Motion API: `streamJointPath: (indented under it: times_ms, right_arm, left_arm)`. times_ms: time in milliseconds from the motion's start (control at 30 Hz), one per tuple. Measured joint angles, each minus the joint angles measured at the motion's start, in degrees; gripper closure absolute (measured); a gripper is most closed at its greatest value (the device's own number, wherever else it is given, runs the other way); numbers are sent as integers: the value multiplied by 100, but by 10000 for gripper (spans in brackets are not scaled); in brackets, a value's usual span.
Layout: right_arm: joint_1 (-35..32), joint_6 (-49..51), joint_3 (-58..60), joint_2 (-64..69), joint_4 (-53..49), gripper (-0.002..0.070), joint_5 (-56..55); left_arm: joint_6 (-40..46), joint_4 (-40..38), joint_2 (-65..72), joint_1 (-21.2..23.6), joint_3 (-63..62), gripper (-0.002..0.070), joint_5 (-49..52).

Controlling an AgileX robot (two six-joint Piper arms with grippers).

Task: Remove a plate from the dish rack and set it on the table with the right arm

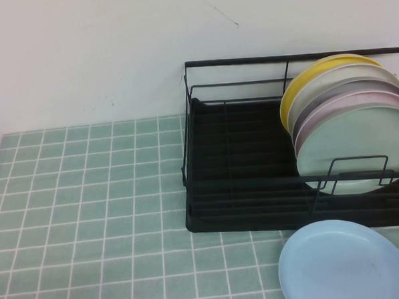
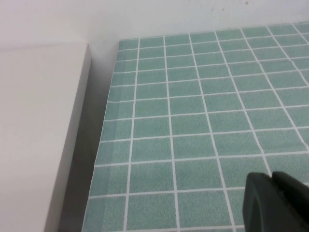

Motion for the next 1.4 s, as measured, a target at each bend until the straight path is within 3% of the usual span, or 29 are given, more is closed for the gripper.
streamJointPath:
  times_ms: [167,1400]
  right_arm:
    - [-8,109,-10,12,-284,678,617]
    - [-8,145,-20,12,-326,678,677]
  left_arm:
    - [0,0,0,0,0,678,0]
    - [0,0,0,0,0,678,0]
